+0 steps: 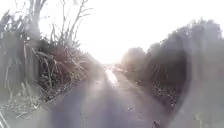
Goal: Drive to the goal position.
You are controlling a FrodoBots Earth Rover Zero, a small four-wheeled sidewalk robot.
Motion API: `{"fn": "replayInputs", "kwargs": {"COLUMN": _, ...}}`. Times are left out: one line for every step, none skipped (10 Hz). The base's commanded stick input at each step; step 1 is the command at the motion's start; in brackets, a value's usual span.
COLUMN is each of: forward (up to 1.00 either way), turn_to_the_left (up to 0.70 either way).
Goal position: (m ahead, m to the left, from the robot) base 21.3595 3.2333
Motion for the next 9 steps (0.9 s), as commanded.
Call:
{"fn": "replayInputs", "kwargs": {"forward": 1.00, "turn_to_the_left": -0.40}}
{"fn": "replayInputs", "kwargs": {"forward": 1.00, "turn_to_the_left": -0.40}}
{"fn": "replayInputs", "kwargs": {"forward": 1.00, "turn_to_the_left": -0.40}}
{"fn": "replayInputs", "kwargs": {"forward": 1.00, "turn_to_the_left": 0.00}}
{"fn": "replayInputs", "kwargs": {"forward": 1.00, "turn_to_the_left": 0.00}}
{"fn": "replayInputs", "kwargs": {"forward": 1.00, "turn_to_the_left": 0.00}}
{"fn": "replayInputs", "kwargs": {"forward": 1.00, "turn_to_the_left": 0.00}}
{"fn": "replayInputs", "kwargs": {"forward": 1.00, "turn_to_the_left": 0.00}}
{"fn": "replayInputs", "kwargs": {"forward": 1.00, "turn_to_the_left": 0.00}}
